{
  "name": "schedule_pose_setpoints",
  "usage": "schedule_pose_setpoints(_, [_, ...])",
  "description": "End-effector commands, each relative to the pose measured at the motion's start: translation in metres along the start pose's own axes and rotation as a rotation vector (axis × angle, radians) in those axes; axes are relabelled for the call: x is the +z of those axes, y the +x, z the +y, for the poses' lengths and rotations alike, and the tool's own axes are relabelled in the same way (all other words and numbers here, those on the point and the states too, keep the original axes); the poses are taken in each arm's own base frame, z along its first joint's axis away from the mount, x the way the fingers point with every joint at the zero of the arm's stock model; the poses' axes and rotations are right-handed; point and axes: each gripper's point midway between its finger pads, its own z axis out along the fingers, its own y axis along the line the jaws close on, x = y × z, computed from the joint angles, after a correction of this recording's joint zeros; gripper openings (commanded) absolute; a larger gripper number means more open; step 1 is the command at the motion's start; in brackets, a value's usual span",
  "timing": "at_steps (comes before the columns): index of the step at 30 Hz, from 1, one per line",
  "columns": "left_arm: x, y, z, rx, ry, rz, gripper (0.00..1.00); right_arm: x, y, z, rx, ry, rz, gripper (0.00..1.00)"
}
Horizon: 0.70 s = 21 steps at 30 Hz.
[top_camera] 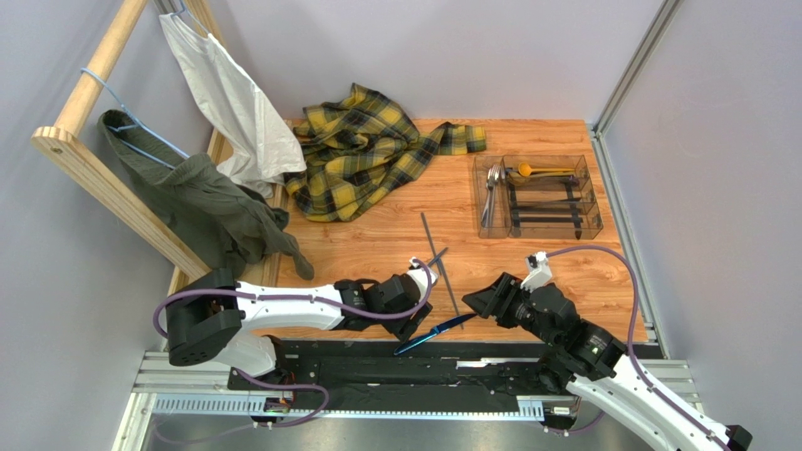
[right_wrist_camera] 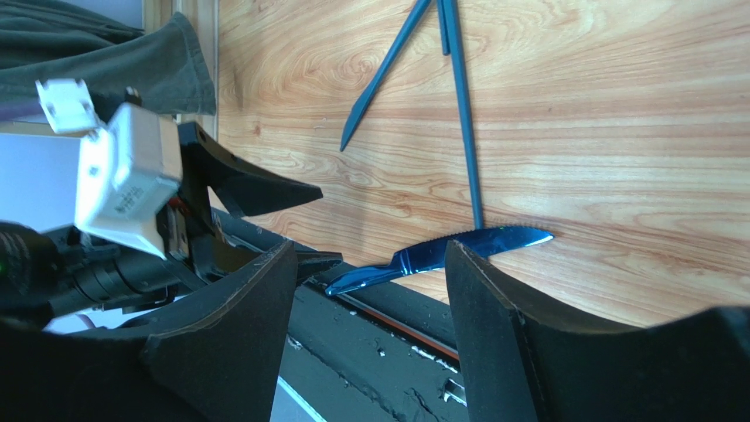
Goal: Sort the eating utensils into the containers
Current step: Pick up the knife at the corner of the board.
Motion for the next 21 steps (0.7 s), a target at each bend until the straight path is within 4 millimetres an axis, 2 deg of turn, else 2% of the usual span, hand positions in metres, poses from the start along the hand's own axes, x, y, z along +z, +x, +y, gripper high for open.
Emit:
schedule_pose_setpoints(1, [0.002,-0.018,-0.003,0.029,-0.065,-0.126,0.71,-0.008,-0.011,0.001,0.022,0.006,-0.054,0.66])
schedule_pose_setpoints(9, [0.008,-0.012,-0.023,0.098,-0.094,-0.111,0.68,-0.006,-0.007,-0.005,0.028,0.025,-0.043,0.66])
schedule_pose_setpoints(13, [0.002,-0.012,-0.037,0.103,-0.111,-0.136,0.67,-0.005,-0.006,-0.006,0.029,0.027,-0.038,0.66])
schedule_pose_setpoints(18, [-0.011,-0.015,-0.036,0.093,-0.161,-0.178,0.67,-0.004,-0.004,-0.007,0.032,0.028,-0.034,0.66])
schedule_pose_setpoints(21, [-0.017,-0.016,-0.043,0.099,-0.130,-0.185,0.67,-0.004,-0.004,-0.007,0.033,0.027,-0.033,0.66])
